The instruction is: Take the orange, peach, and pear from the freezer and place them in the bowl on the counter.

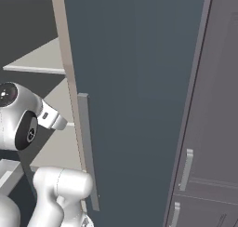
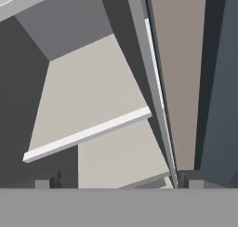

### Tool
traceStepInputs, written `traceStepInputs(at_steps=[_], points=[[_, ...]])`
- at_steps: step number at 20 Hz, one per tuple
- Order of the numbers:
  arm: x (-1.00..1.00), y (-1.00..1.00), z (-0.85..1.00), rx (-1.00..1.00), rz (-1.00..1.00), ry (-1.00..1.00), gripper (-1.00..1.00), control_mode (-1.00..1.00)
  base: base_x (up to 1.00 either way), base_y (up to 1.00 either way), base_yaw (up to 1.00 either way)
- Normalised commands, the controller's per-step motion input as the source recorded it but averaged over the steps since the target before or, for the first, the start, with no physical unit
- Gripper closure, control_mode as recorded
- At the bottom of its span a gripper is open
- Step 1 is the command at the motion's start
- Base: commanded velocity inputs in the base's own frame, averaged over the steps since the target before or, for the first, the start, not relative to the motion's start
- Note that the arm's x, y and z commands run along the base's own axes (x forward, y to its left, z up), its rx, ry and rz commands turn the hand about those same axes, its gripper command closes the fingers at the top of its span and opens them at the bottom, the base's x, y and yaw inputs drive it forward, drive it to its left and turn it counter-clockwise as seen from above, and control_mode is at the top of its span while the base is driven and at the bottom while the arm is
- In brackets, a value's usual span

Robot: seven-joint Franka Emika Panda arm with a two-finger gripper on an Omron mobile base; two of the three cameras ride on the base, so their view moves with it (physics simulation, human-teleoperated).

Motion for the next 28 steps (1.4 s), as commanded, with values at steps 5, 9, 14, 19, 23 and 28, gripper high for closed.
traceStepInputs(at_steps=[5,9,14,19,23,28], points=[[0.0,0.0,0.0,0.0,0.0,0.0,-1.0,1.0,0.86,0.13,0.0],[-0.06,0.15,0.9,-0.1,0.01,-0.09,-1.0,-1.0,0.0,0.0,0.0],[-0.27,0.16,1.0,-0.23,0.01,-0.02,-1.0,-1.0,0.0,0.0,0.0],[0.0,0.06,1.0,-0.12,0.1,0.0,-1.0,-1.0,0.0,0.0,0.0],[0.01,0.0,0.71,-0.01,0.13,0.05,-1.0,-1.0,0.0,0.0,0.0],[0.08,0.0,0.09,-0.05,0.03,0.04,-1.0,-1.0,0.0,0.0,0.0]])
